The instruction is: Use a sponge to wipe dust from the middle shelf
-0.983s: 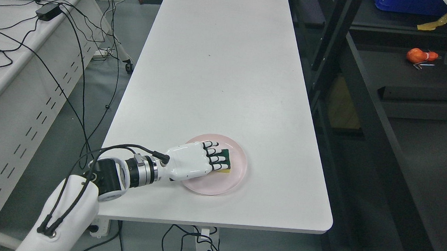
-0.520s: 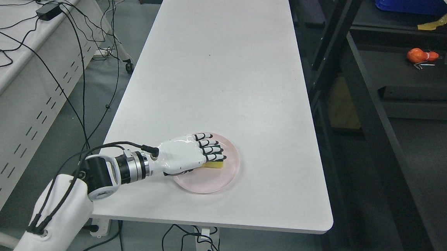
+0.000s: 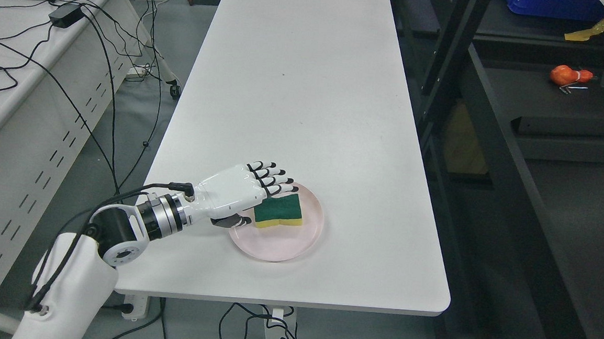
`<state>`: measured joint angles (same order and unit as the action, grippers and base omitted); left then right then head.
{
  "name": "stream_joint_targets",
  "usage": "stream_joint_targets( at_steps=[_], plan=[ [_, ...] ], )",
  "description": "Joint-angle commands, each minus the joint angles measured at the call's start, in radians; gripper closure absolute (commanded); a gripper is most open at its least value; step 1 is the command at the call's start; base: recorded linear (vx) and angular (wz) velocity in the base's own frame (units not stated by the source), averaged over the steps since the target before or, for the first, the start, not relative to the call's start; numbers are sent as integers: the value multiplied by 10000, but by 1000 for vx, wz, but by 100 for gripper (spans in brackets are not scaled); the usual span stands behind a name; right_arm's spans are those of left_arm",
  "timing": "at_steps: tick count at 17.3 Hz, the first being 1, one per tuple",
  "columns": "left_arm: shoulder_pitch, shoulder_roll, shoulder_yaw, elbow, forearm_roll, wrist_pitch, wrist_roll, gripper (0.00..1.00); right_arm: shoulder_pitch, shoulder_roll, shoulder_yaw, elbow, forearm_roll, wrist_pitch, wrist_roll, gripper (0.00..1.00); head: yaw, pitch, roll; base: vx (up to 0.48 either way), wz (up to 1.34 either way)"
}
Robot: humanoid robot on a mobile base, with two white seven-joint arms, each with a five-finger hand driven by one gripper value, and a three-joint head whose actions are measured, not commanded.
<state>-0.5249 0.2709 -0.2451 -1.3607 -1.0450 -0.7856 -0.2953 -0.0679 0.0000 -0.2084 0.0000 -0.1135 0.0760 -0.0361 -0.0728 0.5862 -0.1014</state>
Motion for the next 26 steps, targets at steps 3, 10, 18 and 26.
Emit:
stream_joint_targets(
  at_steps=[3,10,18,26],
  plan=[
    [-150,-545,626,277,249,2,-789,7,-11,-175,13,-174,0,7,-7,0,0,0,0,0,0],
    [-948,-285,1025,293,2656,2,-3225,100,4,-175,-2,-174,0,7,-7,0,0,0,0,0,0],
    [-811,-454,537,232,2565,2,-3291,29,4,-175,-2,-174,0,7,-7,0,0,0,0,0,0],
    [-427,-316,212,17,1984,2,-3321,15,4,-175,-2,-174,0,7,-7,0,0,0,0,0,0]
  ],
)
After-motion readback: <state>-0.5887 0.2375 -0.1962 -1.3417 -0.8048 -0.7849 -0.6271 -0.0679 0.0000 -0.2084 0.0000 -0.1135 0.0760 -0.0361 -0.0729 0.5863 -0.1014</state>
